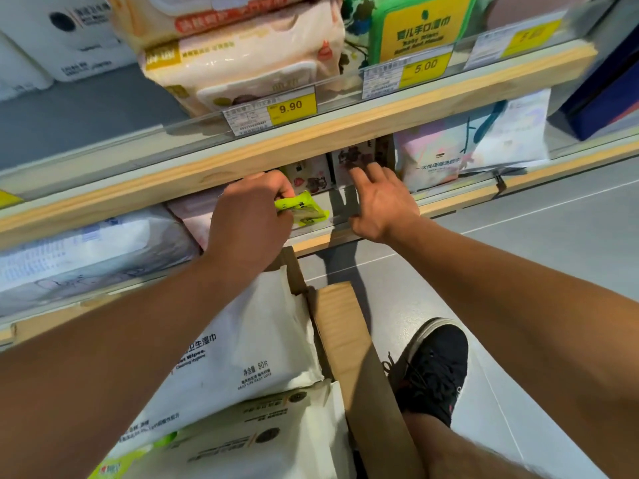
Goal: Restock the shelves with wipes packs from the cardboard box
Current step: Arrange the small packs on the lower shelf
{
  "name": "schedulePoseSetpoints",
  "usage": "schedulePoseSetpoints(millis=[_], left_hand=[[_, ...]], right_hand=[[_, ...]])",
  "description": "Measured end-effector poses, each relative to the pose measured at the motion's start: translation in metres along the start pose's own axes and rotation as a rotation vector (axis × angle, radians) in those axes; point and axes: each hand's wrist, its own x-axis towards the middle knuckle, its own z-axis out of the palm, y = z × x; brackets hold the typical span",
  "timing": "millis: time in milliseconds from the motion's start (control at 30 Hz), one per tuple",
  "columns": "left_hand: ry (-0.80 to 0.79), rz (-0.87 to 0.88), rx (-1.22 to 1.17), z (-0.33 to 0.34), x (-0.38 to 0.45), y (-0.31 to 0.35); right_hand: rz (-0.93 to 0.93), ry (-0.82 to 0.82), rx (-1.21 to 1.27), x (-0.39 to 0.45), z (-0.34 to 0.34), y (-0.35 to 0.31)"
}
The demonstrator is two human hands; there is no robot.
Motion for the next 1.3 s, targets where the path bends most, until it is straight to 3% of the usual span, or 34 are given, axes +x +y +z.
schedulePoseSetpoints(millis=[100, 233, 300, 500, 1300], left_hand=[[0.007, 0.018, 0.06, 0.012, 0.003, 0.009], [-0.276, -0.093, 0.151, 0.023, 0.024, 0.028], [-0.319, -0.092, 0.197, 0.028, 0.034, 0.037], [-0.177, -0.101, 0.224, 0.044, 0.036, 0.043], [-0.117, -0.277, 0.243, 0.067, 0.046, 0.038]], right_hand=[[-0.015, -0.02, -0.022, -0.007, 0.005, 0.006], [-0.039, -0.032, -0.052, -0.02, 0.011, 0.013], [-0.041, -0.037, -0.048, -0.023, 0.013, 0.014], [-0.017, -0.017, -0.013, -0.024, 0.013, 0.017], [-0.035, 0.046, 0.103, -0.042, 0.012, 0.023]])
